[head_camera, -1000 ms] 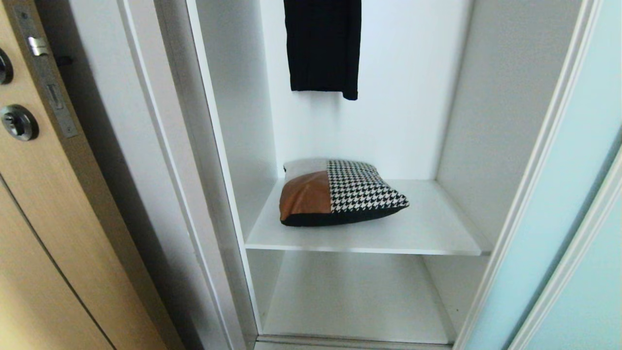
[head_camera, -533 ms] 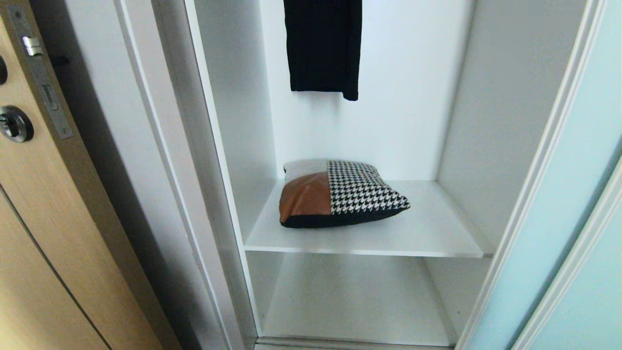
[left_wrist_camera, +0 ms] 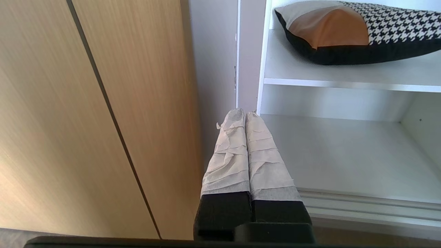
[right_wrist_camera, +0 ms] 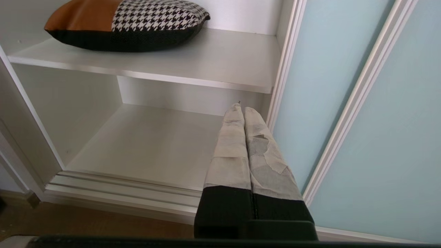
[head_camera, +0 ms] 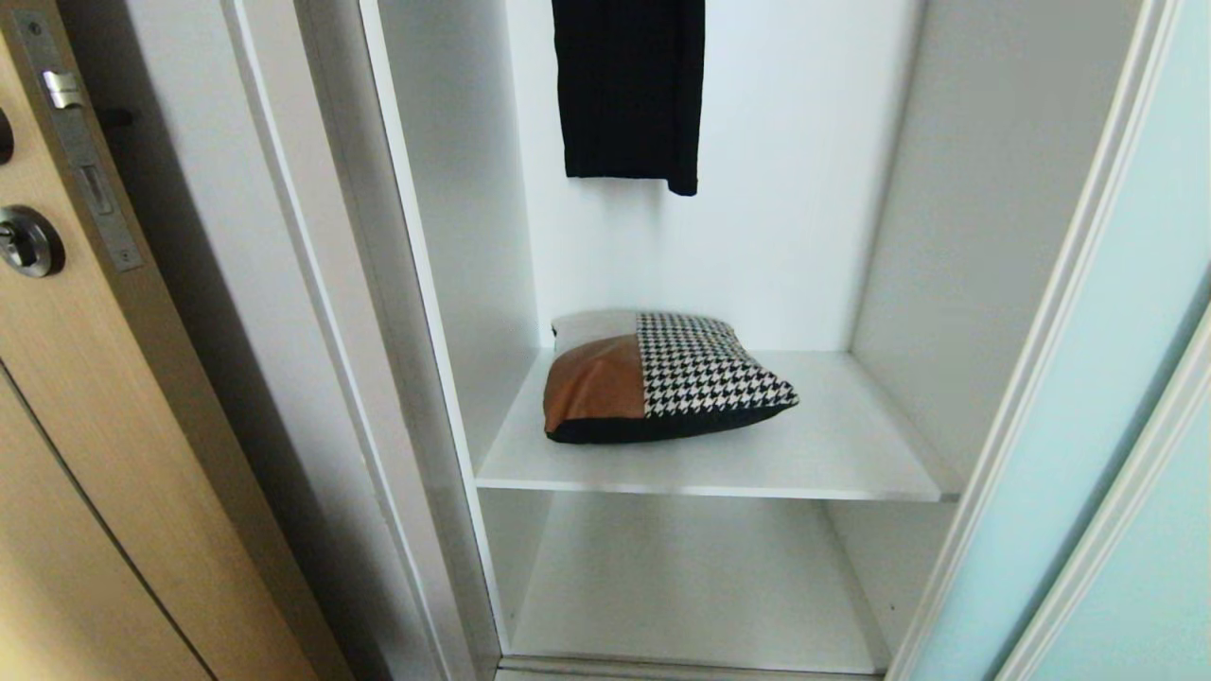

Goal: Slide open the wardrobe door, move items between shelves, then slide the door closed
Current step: Place the pillow on the lower shelf

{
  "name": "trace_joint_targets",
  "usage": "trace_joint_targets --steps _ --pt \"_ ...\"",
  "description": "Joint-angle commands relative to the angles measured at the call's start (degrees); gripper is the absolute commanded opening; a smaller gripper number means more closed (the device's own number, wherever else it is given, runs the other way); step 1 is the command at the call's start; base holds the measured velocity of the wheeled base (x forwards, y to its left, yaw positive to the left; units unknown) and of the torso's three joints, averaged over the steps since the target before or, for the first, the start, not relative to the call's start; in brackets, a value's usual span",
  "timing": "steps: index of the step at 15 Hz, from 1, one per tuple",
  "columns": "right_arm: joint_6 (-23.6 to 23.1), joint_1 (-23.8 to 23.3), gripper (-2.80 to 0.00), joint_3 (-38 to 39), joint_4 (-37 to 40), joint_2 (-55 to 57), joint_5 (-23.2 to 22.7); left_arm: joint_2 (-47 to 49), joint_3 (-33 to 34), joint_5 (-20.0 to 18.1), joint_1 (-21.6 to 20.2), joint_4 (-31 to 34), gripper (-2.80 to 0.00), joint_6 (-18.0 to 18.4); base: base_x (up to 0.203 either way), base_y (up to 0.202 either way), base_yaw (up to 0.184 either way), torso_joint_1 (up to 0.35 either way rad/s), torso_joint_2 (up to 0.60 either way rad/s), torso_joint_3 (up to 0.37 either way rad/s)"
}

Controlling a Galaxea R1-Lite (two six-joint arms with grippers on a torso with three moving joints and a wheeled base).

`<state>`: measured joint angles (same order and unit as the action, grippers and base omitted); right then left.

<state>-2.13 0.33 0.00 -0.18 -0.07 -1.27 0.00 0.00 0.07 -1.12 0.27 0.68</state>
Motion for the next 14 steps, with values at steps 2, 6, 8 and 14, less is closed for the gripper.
trace_joint_targets --steps 2,6,8,14 --pt "-0.4 0.0 -2.80 0.0 0.1 -0.1 0.0 0.1 0.1 0.0 0.0 0.0 -2.80 0.0 0.000 0.000 0.000 0.000 0.00 0.000" --pt "0.4 0.1 -2.80 0.0 -0.1 0.0 0.0 0.1 0.1 0.0 0.0 0.0 -2.80 0.0 0.000 0.000 0.000 0.000 0.00 0.000" --pt "0.5 0.0 -2.80 0.0 0.0 -0.1 0.0 0.1 0.1 0.0 0.0 0.0 -2.80 0.0 0.000 0.000 0.000 0.000 0.00 0.000" --pt "-0.5 0.0 -2.80 0.0 0.3 0.0 0.0 0.1 0.1 0.0 0.0 0.0 -2.80 0.0 0.000 0.000 0.000 0.000 0.00 0.000"
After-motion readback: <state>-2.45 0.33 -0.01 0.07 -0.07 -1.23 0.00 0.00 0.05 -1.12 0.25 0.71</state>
